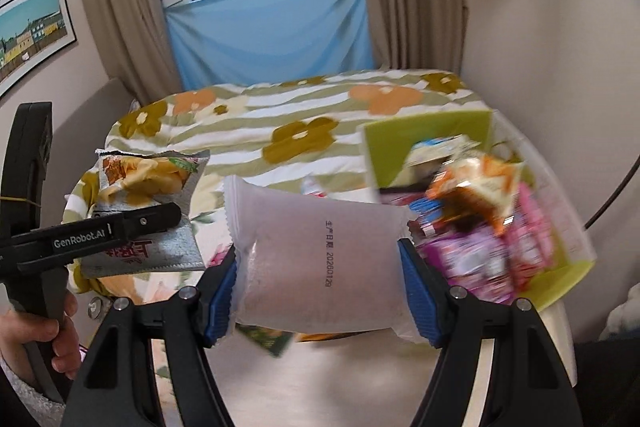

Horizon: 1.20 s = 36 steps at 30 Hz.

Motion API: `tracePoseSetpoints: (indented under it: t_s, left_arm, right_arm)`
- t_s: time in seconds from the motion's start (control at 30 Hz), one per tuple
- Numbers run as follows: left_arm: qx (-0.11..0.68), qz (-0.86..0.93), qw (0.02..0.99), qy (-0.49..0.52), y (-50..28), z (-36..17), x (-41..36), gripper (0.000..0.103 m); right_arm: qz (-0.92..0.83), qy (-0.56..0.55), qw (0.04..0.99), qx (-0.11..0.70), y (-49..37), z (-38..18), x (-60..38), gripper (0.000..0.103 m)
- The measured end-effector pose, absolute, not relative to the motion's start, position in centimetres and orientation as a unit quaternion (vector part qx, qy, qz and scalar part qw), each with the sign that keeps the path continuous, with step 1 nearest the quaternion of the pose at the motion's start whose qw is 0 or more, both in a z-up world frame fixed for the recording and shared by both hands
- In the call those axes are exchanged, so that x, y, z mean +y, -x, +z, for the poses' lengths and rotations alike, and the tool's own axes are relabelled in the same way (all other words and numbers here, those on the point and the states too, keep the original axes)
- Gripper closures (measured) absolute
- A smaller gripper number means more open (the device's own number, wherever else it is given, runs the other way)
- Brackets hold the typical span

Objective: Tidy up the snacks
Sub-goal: 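Carry both bags into the yellow-green box and open both tools to release them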

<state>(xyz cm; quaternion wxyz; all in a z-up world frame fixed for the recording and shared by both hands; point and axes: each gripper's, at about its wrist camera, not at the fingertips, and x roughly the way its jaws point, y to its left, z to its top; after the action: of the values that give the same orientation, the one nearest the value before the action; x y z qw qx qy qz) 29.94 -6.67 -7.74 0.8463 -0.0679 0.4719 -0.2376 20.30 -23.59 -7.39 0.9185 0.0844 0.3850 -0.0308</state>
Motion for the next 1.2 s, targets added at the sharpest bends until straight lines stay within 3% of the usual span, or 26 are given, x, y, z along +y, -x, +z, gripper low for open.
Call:
tracePoseSetpoints:
  t_s: [0.23, 0.53, 0.63, 0.7, 0.73, 1.2]
  left_arm:
    - [0.482, -0.276, 0.83, 0.053, -29.4, -7.5, -17.3, 0.051]
    - [0.519, -0.295, 0.802, 0.035, -29.0, -11.1, -29.2, 0.05]
    - [0.536, -0.298, 0.789, 0.041, -28.6, -12.4, -31.3, 0.039]
    - [0.536, -0.288, 0.793, 0.038, -28.1, -12.8, -31.9, 0.006]
    - [0.532, -0.281, 0.798, 0.037, -27.8, -12.7, -31.9, 0.001]
    - [0.505, -0.171, 0.843, 0.066, -26.0, -10.4, -25.6, 0.0]
  right_arm:
    - [-0.046, -0.089, 0.92, 0.378, -18.7, -6.0, -31.7, 0.035]
    - [-0.045, -0.097, 0.92, 0.376, -17.7, -5.8, -40.4, 0.035]
    - [-0.037, -0.092, 0.919, 0.381, -17.7, -6.0, -42.1, 0.035]
    - [-0.028, -0.086, 0.919, 0.384, -17.8, -6.3, -43.0, 0.035]
    - [-0.023, -0.085, 0.918, 0.386, -17.9, -6.4, -43.3, 0.035]
    - [0.082, -0.07, 0.914, 0.392, -22.5, -6.9, -42.7, 0.035]
